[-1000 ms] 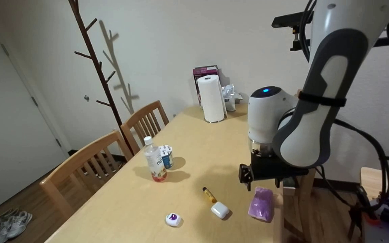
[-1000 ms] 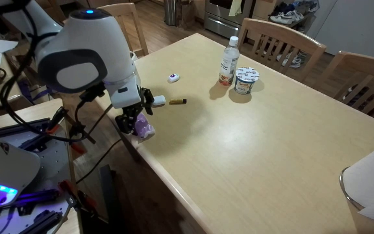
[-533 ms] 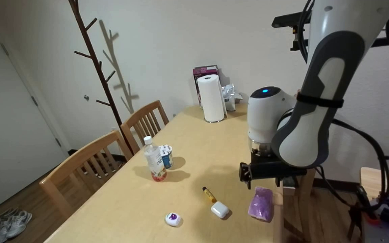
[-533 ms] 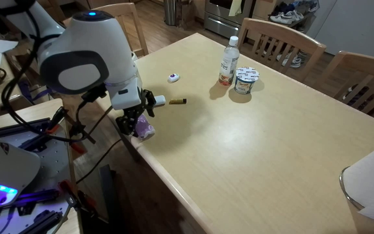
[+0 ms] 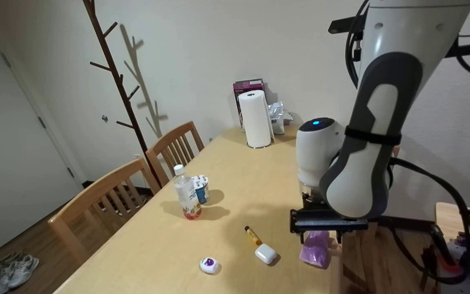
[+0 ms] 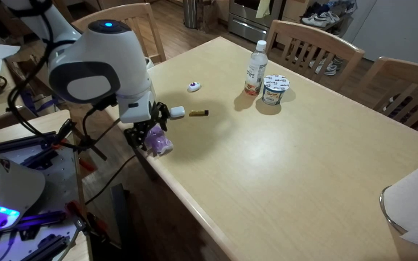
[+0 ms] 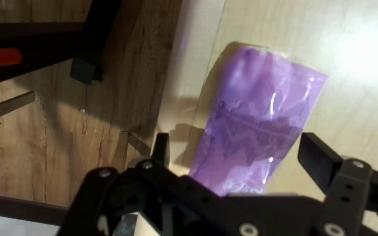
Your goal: Pick up the purple package and place it in the bag.
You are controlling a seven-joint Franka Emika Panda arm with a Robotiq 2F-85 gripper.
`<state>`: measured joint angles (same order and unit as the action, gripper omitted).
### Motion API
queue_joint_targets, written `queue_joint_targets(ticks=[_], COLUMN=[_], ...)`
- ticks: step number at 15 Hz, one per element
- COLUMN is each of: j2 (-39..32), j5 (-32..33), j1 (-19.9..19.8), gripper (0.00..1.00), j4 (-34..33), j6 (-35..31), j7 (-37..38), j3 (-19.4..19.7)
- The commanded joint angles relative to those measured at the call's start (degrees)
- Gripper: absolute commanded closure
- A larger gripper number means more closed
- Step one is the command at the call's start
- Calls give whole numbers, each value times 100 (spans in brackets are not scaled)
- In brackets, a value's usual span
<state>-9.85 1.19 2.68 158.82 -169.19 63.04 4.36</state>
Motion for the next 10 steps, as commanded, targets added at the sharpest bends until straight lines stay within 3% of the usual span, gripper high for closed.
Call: queue_joint_targets(ticks=[1,7,10], j2=[-177,-266,-160], j5=[-384,-480,-136], j1=[121,174,367], gripper=[27,67,85], j4=[-20,-92,-160], j6=[-152,-126,98], j7=[-93,-175,-291], j3=[12,20,171])
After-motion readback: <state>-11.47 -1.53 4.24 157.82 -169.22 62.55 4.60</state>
